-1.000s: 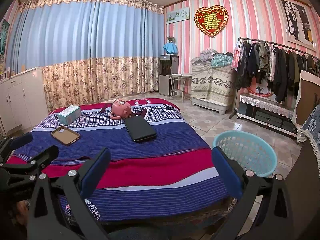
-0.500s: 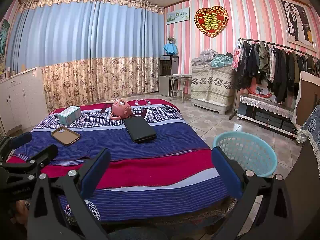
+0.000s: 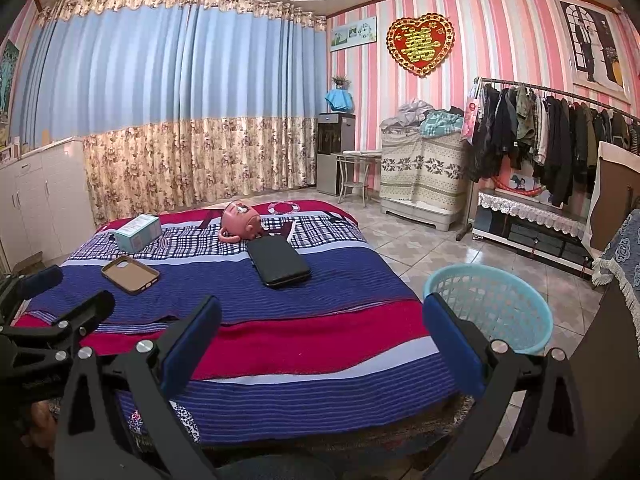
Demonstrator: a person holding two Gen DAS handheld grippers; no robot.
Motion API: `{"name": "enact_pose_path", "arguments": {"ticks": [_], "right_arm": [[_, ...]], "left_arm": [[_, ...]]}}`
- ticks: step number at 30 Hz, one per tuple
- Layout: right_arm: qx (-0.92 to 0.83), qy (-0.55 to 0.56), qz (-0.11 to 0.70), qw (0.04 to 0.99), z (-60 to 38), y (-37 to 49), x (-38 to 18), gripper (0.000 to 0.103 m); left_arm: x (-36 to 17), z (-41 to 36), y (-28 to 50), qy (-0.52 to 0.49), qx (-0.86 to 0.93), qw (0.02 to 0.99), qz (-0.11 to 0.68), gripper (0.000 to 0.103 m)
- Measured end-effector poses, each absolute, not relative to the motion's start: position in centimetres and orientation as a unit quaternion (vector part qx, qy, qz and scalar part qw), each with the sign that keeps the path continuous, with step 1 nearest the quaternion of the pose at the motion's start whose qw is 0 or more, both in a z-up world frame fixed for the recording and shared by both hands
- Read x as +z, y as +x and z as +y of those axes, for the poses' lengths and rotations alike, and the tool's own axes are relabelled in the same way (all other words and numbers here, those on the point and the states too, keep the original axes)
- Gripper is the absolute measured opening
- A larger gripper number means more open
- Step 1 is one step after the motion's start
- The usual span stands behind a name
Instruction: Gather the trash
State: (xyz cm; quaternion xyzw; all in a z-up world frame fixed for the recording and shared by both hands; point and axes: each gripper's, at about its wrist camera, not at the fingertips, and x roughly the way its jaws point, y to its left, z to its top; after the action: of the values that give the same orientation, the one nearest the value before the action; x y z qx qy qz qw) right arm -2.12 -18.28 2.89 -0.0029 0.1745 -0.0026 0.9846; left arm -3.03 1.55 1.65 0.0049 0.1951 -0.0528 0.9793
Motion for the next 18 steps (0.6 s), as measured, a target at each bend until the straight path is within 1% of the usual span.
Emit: {"name": "enact_pose_path", "arguments": {"ticks": [18], "right_arm": [[-0.003, -0.003, 0.175, 0.984, -18.28, -2.19, 2.93, 0.098]], "left_arm": [[1.88, 1.75, -2.95, 0.007, -0.053, 0.980, 0.192, 0.098]]}}
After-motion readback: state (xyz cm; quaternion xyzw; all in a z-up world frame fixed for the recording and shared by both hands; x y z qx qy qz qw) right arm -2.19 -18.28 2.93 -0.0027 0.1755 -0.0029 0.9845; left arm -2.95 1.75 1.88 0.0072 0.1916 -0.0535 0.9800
